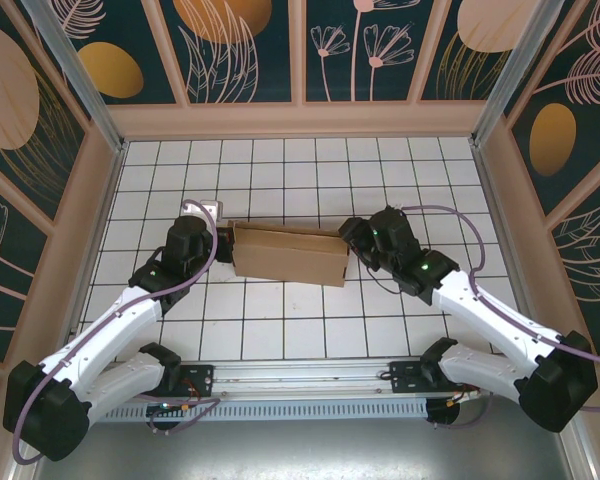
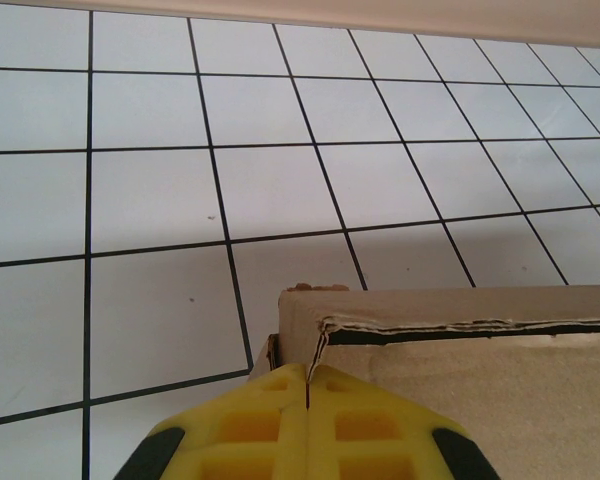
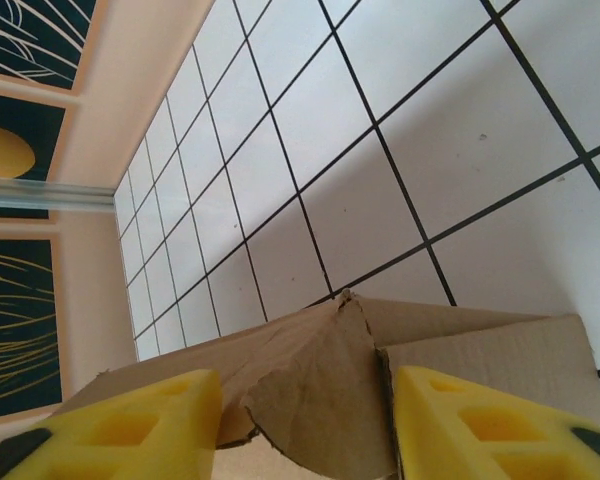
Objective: Fold the paper box
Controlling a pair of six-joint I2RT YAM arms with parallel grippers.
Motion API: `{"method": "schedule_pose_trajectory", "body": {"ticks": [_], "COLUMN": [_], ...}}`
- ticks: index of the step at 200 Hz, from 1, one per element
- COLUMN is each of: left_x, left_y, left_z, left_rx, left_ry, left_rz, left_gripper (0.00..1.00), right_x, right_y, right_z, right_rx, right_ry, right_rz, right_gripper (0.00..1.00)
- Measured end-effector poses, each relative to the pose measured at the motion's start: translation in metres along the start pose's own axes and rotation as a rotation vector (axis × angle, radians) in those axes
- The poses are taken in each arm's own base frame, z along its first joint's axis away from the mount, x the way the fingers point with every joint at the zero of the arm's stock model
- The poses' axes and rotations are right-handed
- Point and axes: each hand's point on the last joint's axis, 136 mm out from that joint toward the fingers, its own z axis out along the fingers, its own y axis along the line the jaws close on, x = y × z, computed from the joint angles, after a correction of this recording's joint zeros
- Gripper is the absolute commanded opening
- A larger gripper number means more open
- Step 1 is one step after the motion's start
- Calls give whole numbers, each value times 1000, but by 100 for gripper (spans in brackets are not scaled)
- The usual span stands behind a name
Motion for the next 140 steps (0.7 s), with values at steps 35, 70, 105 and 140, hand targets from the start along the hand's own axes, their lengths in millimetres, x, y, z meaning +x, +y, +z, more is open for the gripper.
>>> {"method": "schedule_pose_trajectory", "body": {"ticks": [35, 70, 105, 140], "left_x": [0, 0, 1, 9], "left_y": [0, 0, -1, -2], "left_z": [0, 0, 0, -1], "left_rx": [0, -1, 7, 13], "left_ry": [0, 1, 7, 42], "left_rz": [-1, -20, -53, -75], "left_gripper": [0, 1, 9, 23], "right_x": [3, 9, 11, 9], "right_y": [5, 3, 2, 2], "right_z": [0, 0, -4, -10], "right_rx": [-14, -17, -29, -41], "right_ry": [-13, -50, -89, -112], "right_rz": [-44, -79, -103, -132], "right_gripper": [37, 35, 34, 35]}}
